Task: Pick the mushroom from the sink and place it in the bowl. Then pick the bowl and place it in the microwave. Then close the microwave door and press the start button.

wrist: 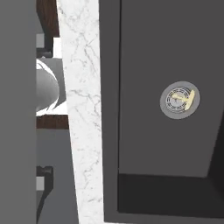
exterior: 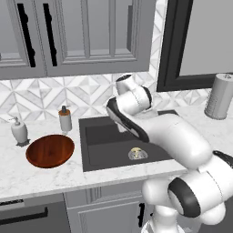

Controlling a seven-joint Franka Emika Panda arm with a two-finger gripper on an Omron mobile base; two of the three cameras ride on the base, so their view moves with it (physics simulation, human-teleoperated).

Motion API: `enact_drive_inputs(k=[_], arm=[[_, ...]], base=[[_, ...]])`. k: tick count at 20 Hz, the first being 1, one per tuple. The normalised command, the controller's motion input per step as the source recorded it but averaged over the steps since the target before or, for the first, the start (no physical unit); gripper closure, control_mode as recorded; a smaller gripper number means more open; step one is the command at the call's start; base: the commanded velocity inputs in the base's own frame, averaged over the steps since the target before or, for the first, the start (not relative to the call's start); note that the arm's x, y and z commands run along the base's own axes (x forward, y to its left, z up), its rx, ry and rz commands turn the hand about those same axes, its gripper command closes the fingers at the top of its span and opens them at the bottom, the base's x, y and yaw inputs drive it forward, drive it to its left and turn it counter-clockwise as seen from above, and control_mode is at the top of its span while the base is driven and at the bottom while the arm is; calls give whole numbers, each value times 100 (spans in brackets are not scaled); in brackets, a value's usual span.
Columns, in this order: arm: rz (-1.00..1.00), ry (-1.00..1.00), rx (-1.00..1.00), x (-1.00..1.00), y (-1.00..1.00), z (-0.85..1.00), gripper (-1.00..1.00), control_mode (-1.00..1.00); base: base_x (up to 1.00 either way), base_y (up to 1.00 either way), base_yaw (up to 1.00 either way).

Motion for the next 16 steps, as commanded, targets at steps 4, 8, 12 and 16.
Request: enact_drive_inputs(k=[4,8,12,16], arm=[[-10,25,-26,45,39,-88,-100,-100],[-2,14,-10,62,-7,-64,-100,-100],[0,10,0,53,-37,-63,-100,-100],[0,10,-4,41,-42,-81,-100,-100]], base=[[0,0,0],[0,0,0],[0,0,0],[0,0,0]])
